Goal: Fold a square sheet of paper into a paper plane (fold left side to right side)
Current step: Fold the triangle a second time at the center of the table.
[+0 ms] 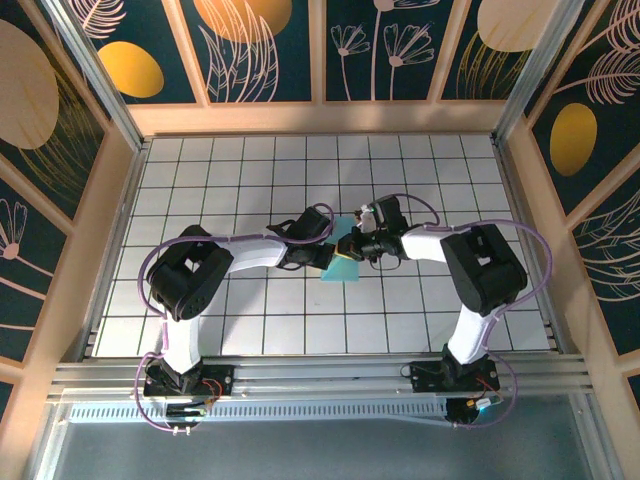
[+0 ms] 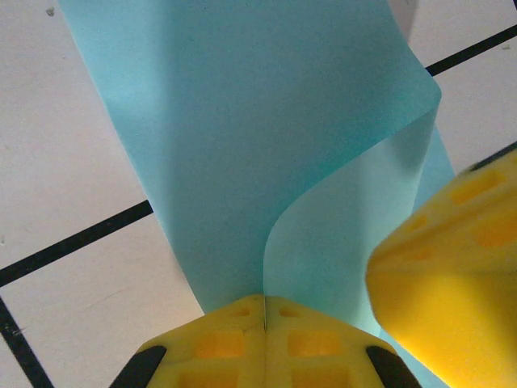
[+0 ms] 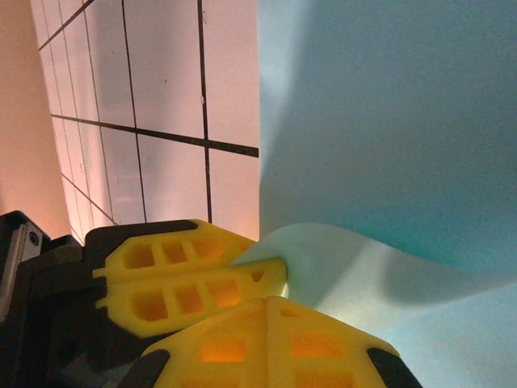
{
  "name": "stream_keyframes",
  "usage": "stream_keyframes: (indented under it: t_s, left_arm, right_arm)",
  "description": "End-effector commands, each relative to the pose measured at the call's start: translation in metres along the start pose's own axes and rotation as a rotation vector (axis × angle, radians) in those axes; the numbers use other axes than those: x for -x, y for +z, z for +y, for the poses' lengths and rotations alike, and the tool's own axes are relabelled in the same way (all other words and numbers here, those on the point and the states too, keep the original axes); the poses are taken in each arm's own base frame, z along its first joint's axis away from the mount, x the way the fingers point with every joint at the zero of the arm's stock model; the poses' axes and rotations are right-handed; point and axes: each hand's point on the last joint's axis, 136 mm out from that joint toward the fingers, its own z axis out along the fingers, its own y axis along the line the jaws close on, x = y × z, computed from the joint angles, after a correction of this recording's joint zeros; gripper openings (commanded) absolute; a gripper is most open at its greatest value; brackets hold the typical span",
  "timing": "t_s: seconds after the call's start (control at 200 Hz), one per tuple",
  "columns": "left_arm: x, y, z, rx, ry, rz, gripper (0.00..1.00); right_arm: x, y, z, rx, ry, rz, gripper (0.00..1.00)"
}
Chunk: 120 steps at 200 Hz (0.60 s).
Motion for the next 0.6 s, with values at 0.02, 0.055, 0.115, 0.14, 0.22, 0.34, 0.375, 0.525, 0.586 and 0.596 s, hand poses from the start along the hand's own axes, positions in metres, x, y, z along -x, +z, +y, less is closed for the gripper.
stream_keyframes:
  t_s: [0.02,0.055,0.115,0.14,0.22,0.34,0.375,0.525,0.586,0.596]
  left_arm:
    - [-0.015,0.011,0.011,0.021,0.007,0.048,0.0]
    - [-0.015,0.011,0.01,0.02,0.006,0.046,0.0]
    - [-0.014,0.011,0.011,0.02,0.004,0.046,0.0]
    - [-0.016,0.012,0.011,0.021,0.005,0.049,0.0]
    - [-0.016,0.012,0.011,0.02,0.005,0.051,0.0]
    - [-0.016,0.011,0.011,0.021,0.005,0.051,0.0]
    - [-0.016,0.012,0.011,0.023,0.006,0.052,0.0]
    - [-0.017,0.012,0.011,0.022,0.003,0.054,0.0]
    - [-0.017,0.013,0.011,0.021,0.004,0.056,0.0]
    - [-0.017,0.013,0.011,0.022,0.004,0.056,0.0]
  right_arm:
    - [0.002,0.006,-0.002,-0.019,-0.011,-0.001,0.0]
    - [0.001,0.007,-0.004,-0.028,-0.008,0.002,0.0]
    - [-0.002,0.007,-0.008,-0.041,-0.006,0.007,0.0]
    - [-0.003,0.007,-0.01,-0.047,-0.005,0.008,0.0]
    - [-0.005,0.007,-0.015,-0.067,-0.005,0.01,0.0]
    - [-0.008,0.008,-0.022,-0.089,-0.004,0.017,0.0]
    - [-0.008,0.008,-0.023,-0.096,-0.003,0.017,0.0]
    - [-0.009,0.008,-0.029,-0.121,-0.006,0.017,0.0]
    - [-0.01,0.009,-0.032,-0.129,-0.005,0.019,0.0]
    - [-0.01,0.009,-0.032,-0.131,-0.005,0.021,0.0]
